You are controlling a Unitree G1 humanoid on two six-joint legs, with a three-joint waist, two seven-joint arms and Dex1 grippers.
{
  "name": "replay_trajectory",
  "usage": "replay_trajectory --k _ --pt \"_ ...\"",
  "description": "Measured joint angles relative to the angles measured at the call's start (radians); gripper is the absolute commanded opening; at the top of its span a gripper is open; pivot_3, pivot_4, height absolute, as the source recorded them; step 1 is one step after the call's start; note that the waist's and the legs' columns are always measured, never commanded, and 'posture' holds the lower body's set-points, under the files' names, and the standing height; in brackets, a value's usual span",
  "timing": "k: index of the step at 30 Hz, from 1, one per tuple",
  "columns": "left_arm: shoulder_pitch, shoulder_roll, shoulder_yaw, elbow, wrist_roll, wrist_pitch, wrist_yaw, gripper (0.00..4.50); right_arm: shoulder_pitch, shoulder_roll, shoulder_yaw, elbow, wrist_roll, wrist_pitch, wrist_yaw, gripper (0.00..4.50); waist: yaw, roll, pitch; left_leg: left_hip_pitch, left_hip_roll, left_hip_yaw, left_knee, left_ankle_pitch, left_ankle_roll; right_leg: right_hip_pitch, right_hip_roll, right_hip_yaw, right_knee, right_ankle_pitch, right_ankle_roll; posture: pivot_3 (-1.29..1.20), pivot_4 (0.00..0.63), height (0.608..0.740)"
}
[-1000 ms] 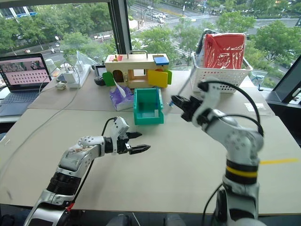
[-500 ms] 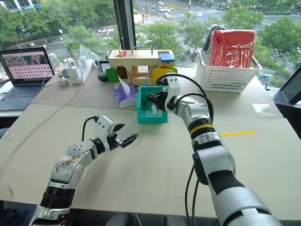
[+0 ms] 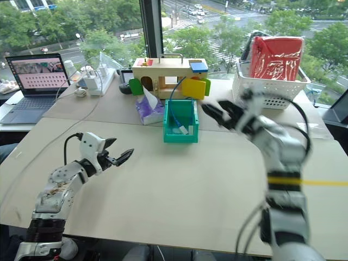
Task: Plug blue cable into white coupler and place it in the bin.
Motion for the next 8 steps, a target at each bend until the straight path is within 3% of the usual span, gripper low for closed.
replay_trajectory --k 3,6,8 --pt "-0.011 -0.004 0.022 0.065 -0.007 -0.058 -0.009 4.5 0.274 -0.024 0.028 -0.075 -0.125 -0.112 -0.015 4.43 -0.018 0.0 0.0 0.003 0.0 0.005 0.002 0.001 -0.001 0.0 0.0 0.006 0.002 0.0 0.001 0.0 0.15 0.733" --pt "-0.013 -0.044 -0.006 0.099 -0.007 -0.115 -0.028 4.5 0.389 0.121 0.007 -0.181 -0.079 -0.15 -0.052 4.43 -0.042 0.0 0.0 0.012 0.002 0.004 0.002 0.001 -0.002 0.008 0.004 0.007 0.002 0.001 0.0 0.0 0.15 0.733" --pt "-0.017 -0.076 -0.032 0.147 -0.004 -0.151 -0.036 4.5 0.412 0.199 0.011 -0.203 -0.078 -0.195 -0.098 4.43 -0.059 0.0 0.002 0.021 0.003 0.005 0.002 0.004 -0.003 0.017 0.005 0.008 0.002 -0.002 0.008 0.0 0.15 0.733"
